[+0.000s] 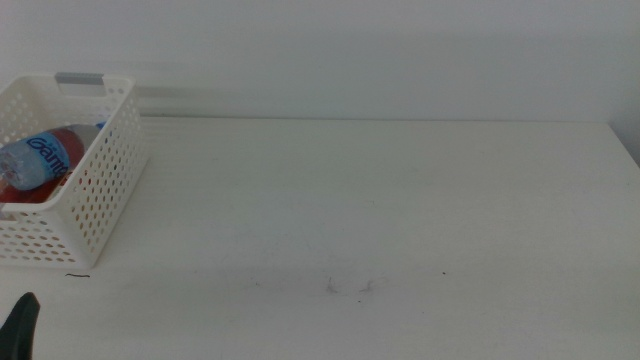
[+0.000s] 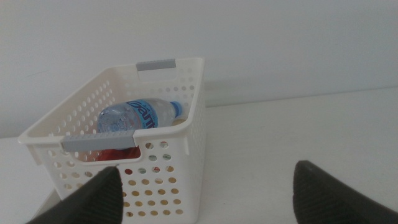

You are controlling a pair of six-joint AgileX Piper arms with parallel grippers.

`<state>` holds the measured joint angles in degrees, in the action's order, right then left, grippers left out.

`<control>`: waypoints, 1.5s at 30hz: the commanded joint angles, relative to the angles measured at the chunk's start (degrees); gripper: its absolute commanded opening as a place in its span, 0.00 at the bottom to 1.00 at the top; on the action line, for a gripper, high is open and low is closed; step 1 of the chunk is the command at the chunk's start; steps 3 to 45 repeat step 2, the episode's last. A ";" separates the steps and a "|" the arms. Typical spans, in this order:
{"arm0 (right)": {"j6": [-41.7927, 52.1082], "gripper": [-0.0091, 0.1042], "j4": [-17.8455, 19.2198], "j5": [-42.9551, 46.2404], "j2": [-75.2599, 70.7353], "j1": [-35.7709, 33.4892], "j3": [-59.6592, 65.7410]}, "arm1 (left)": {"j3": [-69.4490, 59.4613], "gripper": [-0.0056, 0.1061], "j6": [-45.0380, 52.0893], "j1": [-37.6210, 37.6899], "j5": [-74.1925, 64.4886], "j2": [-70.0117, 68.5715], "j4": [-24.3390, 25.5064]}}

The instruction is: Use arms to grab the bottles and put them into the dustbin to the left of the table.

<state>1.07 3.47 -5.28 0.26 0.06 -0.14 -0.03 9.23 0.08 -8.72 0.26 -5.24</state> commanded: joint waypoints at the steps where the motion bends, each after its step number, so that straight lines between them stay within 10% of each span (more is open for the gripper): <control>1: 0.19 0.74 0.70 0.59 -0.26 0.52 0.14 | 0.03 0.89 -0.31 0.00 0.80 -0.26 -0.63; 45: 0.19 0.74 0.70 0.59 -0.26 0.52 0.14 | 0.03 0.89 -0.31 0.00 0.80 -0.26 -0.63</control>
